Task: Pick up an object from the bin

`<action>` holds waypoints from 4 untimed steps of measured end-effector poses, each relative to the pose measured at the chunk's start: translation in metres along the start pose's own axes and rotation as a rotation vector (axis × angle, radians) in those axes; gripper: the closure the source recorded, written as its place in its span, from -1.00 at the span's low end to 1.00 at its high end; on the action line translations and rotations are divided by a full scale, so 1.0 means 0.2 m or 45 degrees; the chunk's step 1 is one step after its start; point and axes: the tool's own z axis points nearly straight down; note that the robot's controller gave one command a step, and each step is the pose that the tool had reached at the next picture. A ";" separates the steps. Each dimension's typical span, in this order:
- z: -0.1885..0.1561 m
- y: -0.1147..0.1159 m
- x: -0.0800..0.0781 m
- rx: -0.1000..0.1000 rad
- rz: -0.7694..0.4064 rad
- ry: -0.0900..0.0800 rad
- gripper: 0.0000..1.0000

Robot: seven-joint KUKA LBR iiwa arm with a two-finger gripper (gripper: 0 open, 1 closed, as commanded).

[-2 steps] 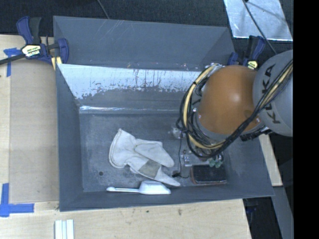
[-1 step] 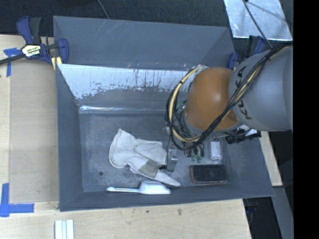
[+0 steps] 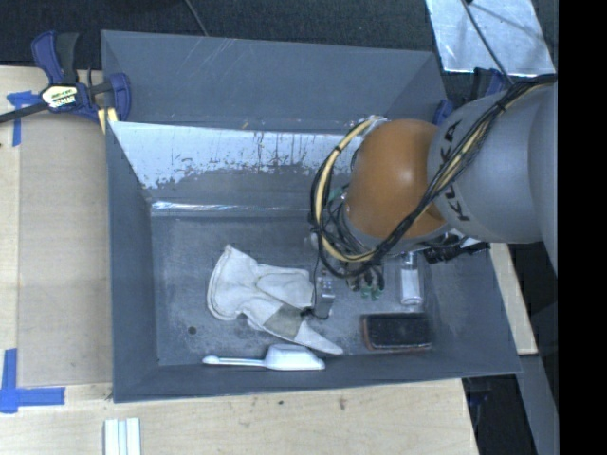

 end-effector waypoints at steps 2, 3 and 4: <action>0.20 0.06 0.00 -0.001 0.317 0.000 -1.00; 0.19 0.13 0.09 -0.001 0.500 0.004 1.00; 0.19 0.13 0.09 -0.001 0.500 0.004 1.00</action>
Offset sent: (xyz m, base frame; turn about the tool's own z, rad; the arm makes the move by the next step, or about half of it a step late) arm 0.0021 0.0124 -0.0391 0.2506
